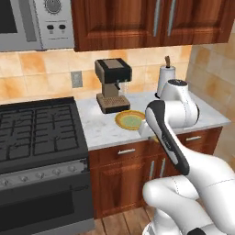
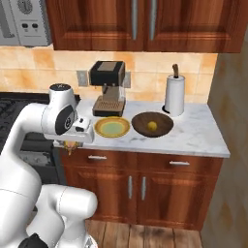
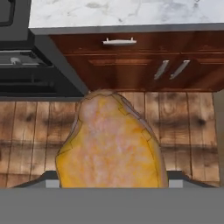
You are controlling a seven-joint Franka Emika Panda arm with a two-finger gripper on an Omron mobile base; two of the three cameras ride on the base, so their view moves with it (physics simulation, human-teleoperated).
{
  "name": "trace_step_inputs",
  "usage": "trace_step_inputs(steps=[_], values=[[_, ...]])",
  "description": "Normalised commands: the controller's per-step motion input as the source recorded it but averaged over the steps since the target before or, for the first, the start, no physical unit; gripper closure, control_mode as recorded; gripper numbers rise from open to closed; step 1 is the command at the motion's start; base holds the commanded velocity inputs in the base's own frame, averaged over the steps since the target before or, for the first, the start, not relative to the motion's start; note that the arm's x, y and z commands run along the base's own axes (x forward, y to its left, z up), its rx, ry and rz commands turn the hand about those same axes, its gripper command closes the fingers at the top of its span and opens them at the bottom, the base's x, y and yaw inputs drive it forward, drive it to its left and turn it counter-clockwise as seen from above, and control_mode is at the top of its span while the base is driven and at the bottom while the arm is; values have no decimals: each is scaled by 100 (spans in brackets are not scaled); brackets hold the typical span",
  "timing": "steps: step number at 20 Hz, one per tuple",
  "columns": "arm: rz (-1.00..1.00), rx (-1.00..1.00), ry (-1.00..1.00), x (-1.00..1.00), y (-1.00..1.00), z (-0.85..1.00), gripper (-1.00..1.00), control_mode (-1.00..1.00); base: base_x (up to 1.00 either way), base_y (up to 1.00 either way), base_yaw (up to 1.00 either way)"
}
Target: Place the chicken drumstick on the plate and place the lemon on the same plate.
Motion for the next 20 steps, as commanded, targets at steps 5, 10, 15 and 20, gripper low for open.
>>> trace_step_inputs(steps=[5,10,15,20], values=[[0,0,0,0,0,0,100,100,49,-57,0],[0,0,0,0,0,0,100,100,65,-32,0],[0,0,0,0,0,0,100,100,62,0,0],[0,0,0,0,0,0,100,100,58,0,0]])
